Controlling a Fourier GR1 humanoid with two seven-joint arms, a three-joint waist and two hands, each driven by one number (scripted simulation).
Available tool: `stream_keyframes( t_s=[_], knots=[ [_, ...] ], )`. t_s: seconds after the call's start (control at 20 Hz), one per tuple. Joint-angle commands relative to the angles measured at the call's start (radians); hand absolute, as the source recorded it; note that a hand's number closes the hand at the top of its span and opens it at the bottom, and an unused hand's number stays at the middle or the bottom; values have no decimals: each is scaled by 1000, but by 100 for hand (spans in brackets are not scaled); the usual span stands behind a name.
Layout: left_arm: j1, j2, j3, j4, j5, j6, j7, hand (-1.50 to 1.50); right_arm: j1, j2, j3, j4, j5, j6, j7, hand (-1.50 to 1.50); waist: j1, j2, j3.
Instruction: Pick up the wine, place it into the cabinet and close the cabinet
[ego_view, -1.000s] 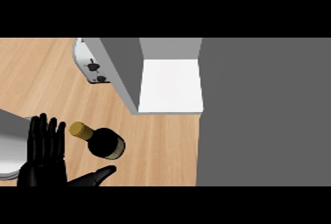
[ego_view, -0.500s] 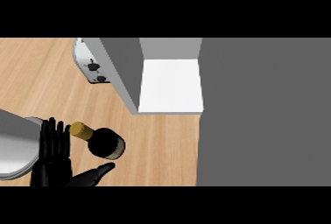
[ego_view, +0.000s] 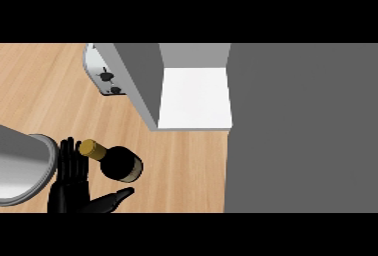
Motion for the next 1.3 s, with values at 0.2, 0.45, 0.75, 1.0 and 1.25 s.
stream_keyframes(
  t_s=[0.2,0.45,0.75,1.0,1.25],
  knots=[
    [-34,-30,31,118,15,-45,-70,-150,18,-23,-36,-209,-111,-20,119,-150,-3,0,0],
    [-94,-38,38,205,-5,-58,-95,-150,12,-40,-131,-157,-189,18,90,-150,-7,0,0],
    [-153,-34,97,315,34,-112,-122,-150,-104,-12,-48,-108,-78,-43,134,-150,2,2,0],
    [-146,-70,54,261,4,-57,-70,-150,-34,-14,-74,-148,-110,-9,118,-150,1,0,1],
    [-159,-76,57,380,34,-99,-190,-150,39,36,-13,-135,-25,27,28,-150,1,1,1]
  ],
)
